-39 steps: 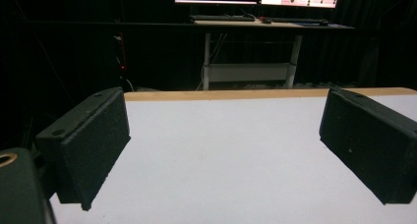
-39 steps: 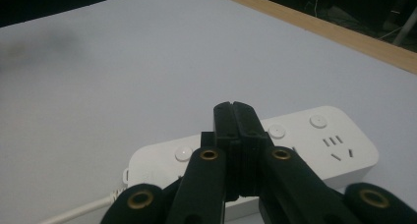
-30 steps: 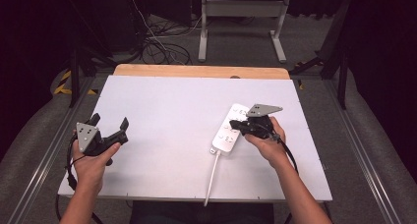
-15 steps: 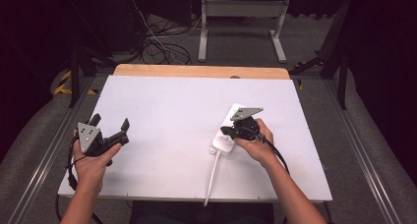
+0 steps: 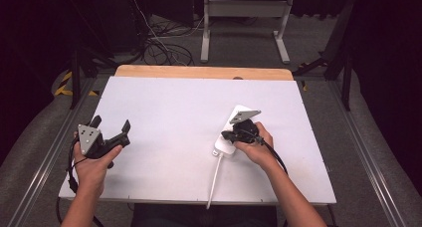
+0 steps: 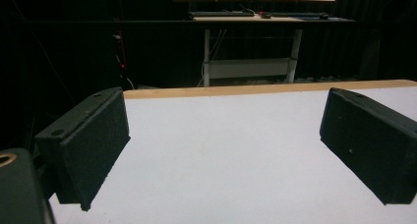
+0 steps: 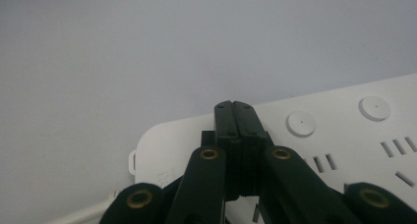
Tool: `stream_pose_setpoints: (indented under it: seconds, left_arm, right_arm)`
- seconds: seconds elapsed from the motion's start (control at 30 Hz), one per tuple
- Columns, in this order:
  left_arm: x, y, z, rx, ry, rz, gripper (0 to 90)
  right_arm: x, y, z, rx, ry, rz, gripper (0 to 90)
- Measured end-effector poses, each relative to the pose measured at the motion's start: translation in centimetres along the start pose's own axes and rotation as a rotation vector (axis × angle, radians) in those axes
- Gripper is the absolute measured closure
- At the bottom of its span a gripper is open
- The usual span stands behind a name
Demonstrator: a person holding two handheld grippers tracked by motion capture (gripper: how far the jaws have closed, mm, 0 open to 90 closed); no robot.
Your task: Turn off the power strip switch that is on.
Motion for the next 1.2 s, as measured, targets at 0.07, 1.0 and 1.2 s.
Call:
stream_pose_setpoints:
  seconds: [0.07,1.0,1.2]
  left_arm:
    - [0.04,-0.01,0.00,-0.001,-0.004,0.000,4.8]
    - [0.03,0.06,-0.01,-0.001,-0.002,0.003,5.6]
    - [0.15,0.05,-0.05,-0.004,0.000,-0.006,5.6]
  right_arm:
    - [0.02,0.02,0.00,0.005,0.015,0.005,90.0]
    - [-0.46,0.17,0.24,-0.038,0.022,-0.063,90.0]
    - [-0.40,0.13,0.20,-0.039,0.027,-0.062,90.0]
Point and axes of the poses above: each handheld gripper's, and its own axes: y roughly forward along the jaws, z roughly out of its top, x roughly to its right, the point moved 7 cm from there along y, roughly forward along the jaws, and after that the axes turned 10 degrees about z, right-handed, at the moved point
